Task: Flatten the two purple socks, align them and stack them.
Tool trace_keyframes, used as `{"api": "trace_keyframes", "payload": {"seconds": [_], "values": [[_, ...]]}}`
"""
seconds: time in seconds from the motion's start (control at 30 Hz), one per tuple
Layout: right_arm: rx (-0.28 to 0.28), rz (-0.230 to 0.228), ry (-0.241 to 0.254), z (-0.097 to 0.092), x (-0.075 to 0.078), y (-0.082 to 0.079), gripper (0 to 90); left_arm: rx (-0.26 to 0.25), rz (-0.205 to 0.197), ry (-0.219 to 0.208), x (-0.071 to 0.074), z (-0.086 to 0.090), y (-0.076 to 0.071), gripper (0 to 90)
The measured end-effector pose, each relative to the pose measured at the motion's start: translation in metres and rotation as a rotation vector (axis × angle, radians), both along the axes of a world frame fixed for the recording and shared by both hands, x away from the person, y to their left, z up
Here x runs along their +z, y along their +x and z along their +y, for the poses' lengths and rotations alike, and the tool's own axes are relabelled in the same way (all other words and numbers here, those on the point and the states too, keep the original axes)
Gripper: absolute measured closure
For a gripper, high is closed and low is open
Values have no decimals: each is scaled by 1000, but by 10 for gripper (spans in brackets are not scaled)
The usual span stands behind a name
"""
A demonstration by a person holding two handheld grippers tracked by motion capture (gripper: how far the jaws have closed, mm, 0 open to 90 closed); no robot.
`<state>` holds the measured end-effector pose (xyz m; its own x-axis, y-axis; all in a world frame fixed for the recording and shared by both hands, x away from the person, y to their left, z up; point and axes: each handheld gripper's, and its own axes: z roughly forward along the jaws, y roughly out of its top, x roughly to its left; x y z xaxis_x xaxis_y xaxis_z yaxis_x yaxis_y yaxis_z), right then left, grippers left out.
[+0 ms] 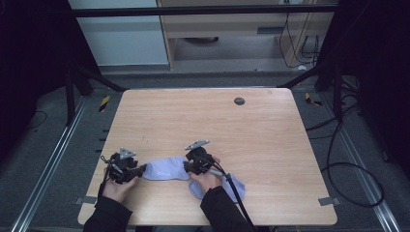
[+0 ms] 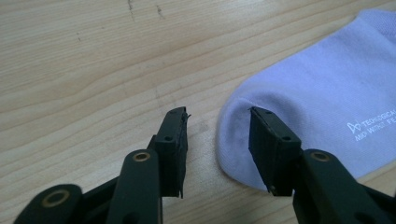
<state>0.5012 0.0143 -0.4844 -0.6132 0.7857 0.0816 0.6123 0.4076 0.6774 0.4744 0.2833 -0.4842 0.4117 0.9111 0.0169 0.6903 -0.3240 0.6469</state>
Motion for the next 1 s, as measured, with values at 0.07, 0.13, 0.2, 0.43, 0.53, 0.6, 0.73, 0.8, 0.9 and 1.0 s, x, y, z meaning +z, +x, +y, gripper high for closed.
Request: {"api": "trace_keyframes", "payload": {"seconds": [0.07,0.13,0.2,0.43,0.53,0.6,0.73,0.8,0.9,1.0], "values": [[-6,8,-5,1,-2,1,599,-1,7,-5,-1,0,0,605],[-8,9,-17,1,-4,2,612,-3,19,-6,-1,0,1,641],[-8,8,-19,1,-6,2,631,1,29,-15,-2,0,1,679],[2,5,-32,2,-8,1,731,-2,52,-39,-1,-1,2,797],[0,16,-26,4,-8,0,807,-2,60,-42,-1,-2,2,848],[0,18,-27,5,-7,-1,850,-1,62,-43,-1,-2,2,860],[0,11,-14,4,-5,-2,863,-1,60,-59,2,-1,1,867],[-3,10,2,2,-2,-3,864,-4,53,-68,5,-1,0,868],[1,5,23,-1,6,-5,865,-10,24,-95,14,-2,-3,870],[10,-8,39,-7,15,-9,866,-17,0,-121,22,-4,-7,870]]}}
